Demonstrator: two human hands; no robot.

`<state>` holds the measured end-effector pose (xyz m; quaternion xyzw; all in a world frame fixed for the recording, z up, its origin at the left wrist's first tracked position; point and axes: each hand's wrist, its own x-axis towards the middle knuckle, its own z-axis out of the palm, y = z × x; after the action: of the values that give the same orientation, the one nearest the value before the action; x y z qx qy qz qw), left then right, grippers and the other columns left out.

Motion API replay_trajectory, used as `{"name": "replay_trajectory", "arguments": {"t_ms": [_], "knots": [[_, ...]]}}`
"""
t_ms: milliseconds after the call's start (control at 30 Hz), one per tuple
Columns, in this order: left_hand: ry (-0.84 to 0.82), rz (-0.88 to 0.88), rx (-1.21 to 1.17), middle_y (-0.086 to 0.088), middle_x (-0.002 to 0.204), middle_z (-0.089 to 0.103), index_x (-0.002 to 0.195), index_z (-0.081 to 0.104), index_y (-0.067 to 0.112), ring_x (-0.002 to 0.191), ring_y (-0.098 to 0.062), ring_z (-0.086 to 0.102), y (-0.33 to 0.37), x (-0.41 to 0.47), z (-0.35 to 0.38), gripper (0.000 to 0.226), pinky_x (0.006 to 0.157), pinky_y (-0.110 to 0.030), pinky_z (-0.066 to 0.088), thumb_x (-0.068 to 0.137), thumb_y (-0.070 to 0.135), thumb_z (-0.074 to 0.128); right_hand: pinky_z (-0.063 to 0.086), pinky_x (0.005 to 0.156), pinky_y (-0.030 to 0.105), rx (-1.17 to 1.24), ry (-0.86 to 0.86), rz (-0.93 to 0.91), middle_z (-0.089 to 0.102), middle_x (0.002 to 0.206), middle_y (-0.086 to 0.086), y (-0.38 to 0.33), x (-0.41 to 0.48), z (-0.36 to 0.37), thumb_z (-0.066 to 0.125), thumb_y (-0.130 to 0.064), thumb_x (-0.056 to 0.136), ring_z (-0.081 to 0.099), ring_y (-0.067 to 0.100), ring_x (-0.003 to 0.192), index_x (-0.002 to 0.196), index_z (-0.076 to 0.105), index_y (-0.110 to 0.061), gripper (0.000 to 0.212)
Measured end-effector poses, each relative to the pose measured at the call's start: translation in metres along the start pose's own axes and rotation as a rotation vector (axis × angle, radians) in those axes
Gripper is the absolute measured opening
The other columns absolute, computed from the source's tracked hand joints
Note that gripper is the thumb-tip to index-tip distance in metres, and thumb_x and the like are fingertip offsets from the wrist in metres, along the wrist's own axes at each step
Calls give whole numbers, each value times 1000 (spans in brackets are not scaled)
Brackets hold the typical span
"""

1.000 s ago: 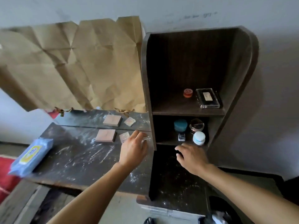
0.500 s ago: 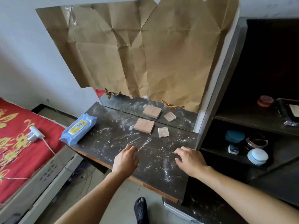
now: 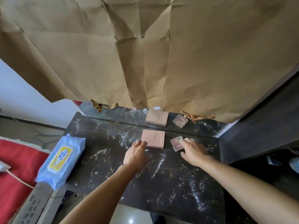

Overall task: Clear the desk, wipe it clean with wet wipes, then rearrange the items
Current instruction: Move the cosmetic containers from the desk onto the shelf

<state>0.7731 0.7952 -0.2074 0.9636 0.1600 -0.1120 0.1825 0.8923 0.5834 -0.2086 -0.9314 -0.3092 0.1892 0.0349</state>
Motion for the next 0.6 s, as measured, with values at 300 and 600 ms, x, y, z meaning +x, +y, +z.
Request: {"name": "replay_trajectory", "arguments": {"t_ms": [300, 600], "knots": [[-193, 222, 225, -6, 154, 21, 149, 15, 16, 140, -23, 22, -14, 104, 10, 87, 113, -38, 23, 82, 34, 69, 32, 107, 41, -95, -205, -18, 18, 156, 0, 0, 63, 13, 64, -23, 85, 20, 20, 141, 147, 23, -24, 74], [-199, 165, 279, -10, 124, 40, 137, 30, 14, 115, -28, 41, -16, 120, 22, 88, 97, -35, 38, 68, 40, 78, 44, 77, 34, -110, -56, 115, 48, 113, 3, 10, 63, 32, 72, -42, 74, 45, 22, 107, 119, 45, -21, 57]]}}
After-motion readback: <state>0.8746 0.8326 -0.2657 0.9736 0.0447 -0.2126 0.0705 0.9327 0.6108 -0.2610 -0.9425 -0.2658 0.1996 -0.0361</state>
